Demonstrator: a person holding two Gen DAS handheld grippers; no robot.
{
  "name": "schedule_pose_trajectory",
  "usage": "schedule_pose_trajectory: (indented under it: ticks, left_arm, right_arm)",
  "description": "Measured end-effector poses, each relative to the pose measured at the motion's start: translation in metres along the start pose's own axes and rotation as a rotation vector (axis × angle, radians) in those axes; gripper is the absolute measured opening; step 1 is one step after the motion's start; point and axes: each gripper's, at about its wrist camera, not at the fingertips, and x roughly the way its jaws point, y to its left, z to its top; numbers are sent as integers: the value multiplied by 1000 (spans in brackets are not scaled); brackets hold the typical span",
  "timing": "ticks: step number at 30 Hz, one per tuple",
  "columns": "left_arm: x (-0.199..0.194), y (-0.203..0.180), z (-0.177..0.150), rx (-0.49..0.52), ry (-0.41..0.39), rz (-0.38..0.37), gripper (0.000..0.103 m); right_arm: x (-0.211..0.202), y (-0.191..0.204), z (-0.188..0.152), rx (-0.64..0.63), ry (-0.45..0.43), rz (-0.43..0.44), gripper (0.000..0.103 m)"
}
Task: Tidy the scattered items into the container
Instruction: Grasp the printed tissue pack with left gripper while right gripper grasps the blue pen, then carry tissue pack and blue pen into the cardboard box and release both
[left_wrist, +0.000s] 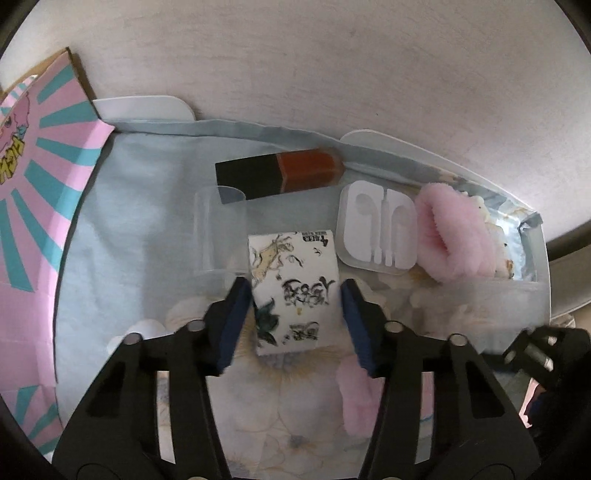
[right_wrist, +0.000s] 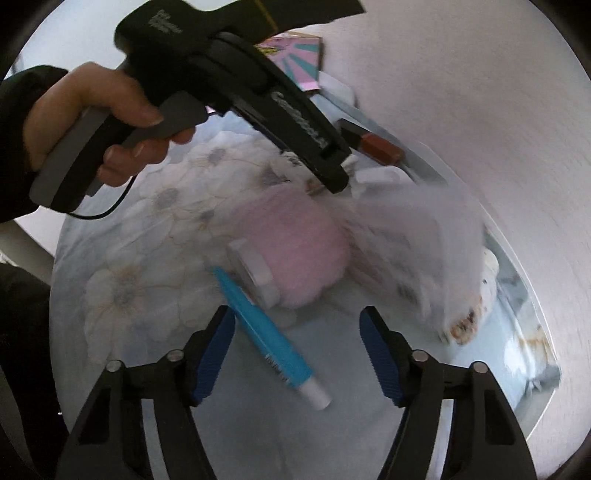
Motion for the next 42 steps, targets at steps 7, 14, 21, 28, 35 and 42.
schedule_pose_trajectory:
  ticks: [7, 14, 21, 28, 35, 42]
  left_arm:
    - [-9, 0, -8, 5, -5, -12, 42]
    - [-41, 0, -22, 41, -31, -46, 42]
    - [-77, 8, -31, 64, -39, -81, 42]
    - [-117, 21, -38, 123, -69, -104, 42]
    - [-138, 35, -29, 130, -102, -125, 42]
    - [-172, 83, -26, 111, -135, -126, 42]
  right_arm:
    - [2, 14, 1, -61, 39, 41, 20]
    - [-12, 30, 2, -52, 32, 46, 14]
    - [-31, 40, 2, 23, 9, 49, 14]
    - [-57, 40, 14, 130, -22, 42, 14]
    - [-80, 36, 40, 191, -38, 1, 14]
    - [-90, 43, 70, 216, -33, -20, 14]
